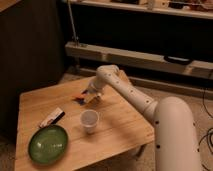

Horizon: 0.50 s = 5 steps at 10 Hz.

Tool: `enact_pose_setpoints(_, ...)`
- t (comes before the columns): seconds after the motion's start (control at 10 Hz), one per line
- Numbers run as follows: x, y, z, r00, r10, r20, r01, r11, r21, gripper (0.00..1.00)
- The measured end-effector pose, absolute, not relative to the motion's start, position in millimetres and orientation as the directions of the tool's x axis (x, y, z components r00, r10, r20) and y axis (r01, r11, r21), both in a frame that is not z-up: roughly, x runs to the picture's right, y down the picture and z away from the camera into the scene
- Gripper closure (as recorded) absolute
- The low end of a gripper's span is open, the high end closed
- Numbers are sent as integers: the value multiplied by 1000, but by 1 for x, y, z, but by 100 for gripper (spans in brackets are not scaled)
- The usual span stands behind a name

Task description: Place the pepper on the white sponge

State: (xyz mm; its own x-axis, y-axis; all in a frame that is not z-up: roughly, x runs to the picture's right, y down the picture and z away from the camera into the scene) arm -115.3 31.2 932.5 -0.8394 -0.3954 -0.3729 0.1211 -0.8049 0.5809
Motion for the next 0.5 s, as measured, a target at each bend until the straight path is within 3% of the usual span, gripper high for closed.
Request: enact_pose_setpoints(0.5,-100,7,889,-829,-364,-425,91,-836,541,38)
